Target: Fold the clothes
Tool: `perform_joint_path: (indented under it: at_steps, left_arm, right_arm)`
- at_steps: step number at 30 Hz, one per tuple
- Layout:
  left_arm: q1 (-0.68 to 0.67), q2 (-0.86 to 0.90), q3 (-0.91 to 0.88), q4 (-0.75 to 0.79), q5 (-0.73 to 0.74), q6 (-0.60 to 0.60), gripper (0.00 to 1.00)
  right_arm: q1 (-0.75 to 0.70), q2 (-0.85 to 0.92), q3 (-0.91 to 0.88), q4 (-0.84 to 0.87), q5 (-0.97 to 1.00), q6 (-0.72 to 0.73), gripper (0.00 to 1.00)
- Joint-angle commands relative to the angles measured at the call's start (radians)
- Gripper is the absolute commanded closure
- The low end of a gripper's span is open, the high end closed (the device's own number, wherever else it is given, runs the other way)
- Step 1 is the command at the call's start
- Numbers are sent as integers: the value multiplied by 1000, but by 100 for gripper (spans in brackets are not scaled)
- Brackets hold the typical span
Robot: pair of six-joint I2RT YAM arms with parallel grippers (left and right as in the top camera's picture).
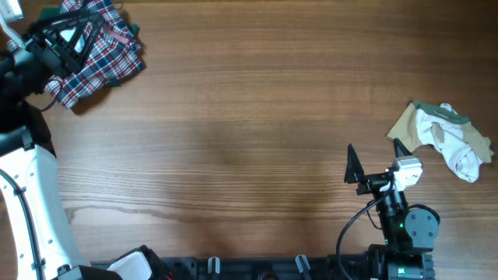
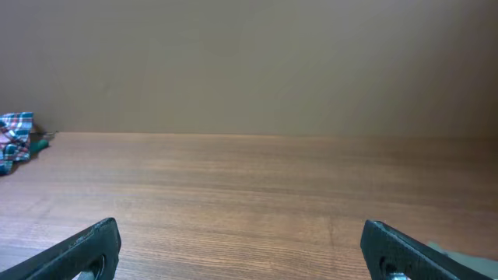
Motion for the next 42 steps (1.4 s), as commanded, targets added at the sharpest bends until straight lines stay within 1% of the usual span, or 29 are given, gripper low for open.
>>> perform_joint_path:
  at_steps: [1, 22, 23, 24, 25, 26, 28, 29, 30, 31, 32, 34, 35, 36, 39, 42]
  left_arm:
    - [3, 1, -1, 3, 11, 12, 0]
    - [3, 1, -1, 3, 11, 12, 0]
    - [3, 1, -1, 3, 8, 21, 0]
    - [3, 5, -1, 2, 2, 72, 0]
    - [0, 5, -2, -1, 8, 72, 0]
    - [-13, 6, -3, -43, 3, 73, 0]
    - [-55, 3, -3, -138, -63, 114, 0]
    - [-117, -7, -3, -249, -192, 205, 0]
    - [-164, -17, -3, -323, -290, 254, 0]
    - [-225, -30, -3, -412, -433, 278, 0]
    - [-306, -47, -3, -505, -633, 273, 0]
    - [-459, -72, -3, -612, -927, 274, 0]
    - [-578, -87, -3, -673, -1141, 274, 0]
    - [-636, -98, -3, -706, -1243, 274, 0]
    - [-768, -130, -3, -816, -1458, 274, 0]
    - [-795, -165, -14, -915, -1492, 274, 0]
  right_arm:
    - [-6, -14, -2, 2, 17, -12, 0]
    - [-6, -14, -2, 2, 16, -13, 0]
    - [-6, -14, -2, 2, 16, -12, 0]
    - [-6, -14, -2, 2, 16, -12, 0]
    - [-6, -14, -2, 2, 17, -12, 0]
    - [-6, -14, -2, 2, 16, -12, 0]
    - [-6, -14, -2, 2, 16, -12, 0]
    - [-6, -14, -2, 2, 17, -12, 0]
    - [-6, -14, -2, 2, 16, -12, 0]
    - [-6, -14, -2, 2, 17, -12, 0]
    - [-6, -14, -2, 2, 16, -12, 0]
    - [-6, -14, -2, 2, 16, -12, 0]
    - [-6, -14, -2, 2, 16, -12, 0]
    - [-6, -14, -2, 2, 17, -12, 0]
    - [-6, -14, -2, 2, 16, -12, 0]
    - [-6, -14, -2, 2, 17, -12, 0]
